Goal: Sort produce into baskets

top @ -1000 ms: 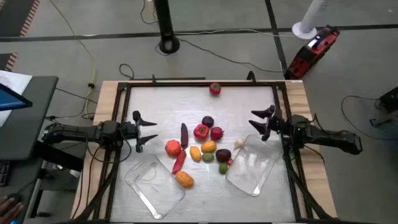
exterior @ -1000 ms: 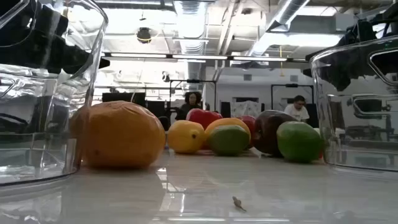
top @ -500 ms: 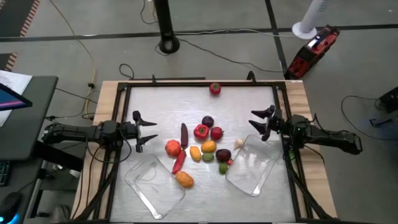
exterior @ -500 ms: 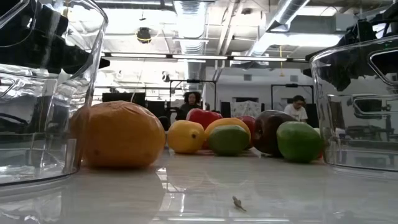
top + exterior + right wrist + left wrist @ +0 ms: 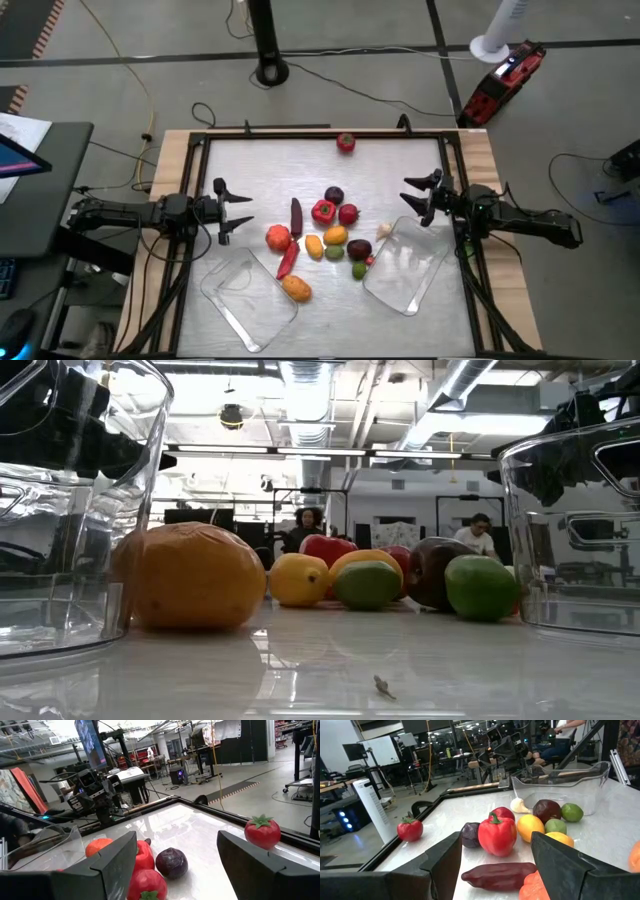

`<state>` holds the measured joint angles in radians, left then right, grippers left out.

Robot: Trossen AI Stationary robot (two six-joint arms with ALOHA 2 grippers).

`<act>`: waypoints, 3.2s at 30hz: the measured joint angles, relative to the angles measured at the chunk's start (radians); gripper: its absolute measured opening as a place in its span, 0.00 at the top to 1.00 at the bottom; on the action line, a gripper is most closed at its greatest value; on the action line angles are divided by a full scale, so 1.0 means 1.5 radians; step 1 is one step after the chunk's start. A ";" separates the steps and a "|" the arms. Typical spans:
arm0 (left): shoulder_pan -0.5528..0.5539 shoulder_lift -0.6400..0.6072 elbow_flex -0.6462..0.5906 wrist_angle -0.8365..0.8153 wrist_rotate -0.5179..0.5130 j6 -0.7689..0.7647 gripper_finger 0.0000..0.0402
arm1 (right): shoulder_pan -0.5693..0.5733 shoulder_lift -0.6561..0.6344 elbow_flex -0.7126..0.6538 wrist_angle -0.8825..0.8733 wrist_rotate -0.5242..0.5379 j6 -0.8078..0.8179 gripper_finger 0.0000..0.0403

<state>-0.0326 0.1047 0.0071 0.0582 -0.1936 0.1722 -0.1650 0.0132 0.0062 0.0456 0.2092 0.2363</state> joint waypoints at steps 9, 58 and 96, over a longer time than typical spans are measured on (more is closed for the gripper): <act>0.000 0.000 0.000 0.000 0.000 0.000 0.44 | 0.000 0.000 0.000 0.000 0.000 0.000 0.25; 0.000 0.000 0.007 0.200 -0.084 -0.224 0.44 | 0.000 0.000 0.000 0.068 0.004 0.012 0.25; -0.003 0.800 0.578 -0.376 0.084 -0.311 0.20 | 0.003 0.369 0.117 0.185 -0.018 -0.106 0.14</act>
<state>-0.0371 1.3053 0.8734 -0.5065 -0.0683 -0.2947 -0.1609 0.5661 0.1809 0.3235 0.1818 0.0770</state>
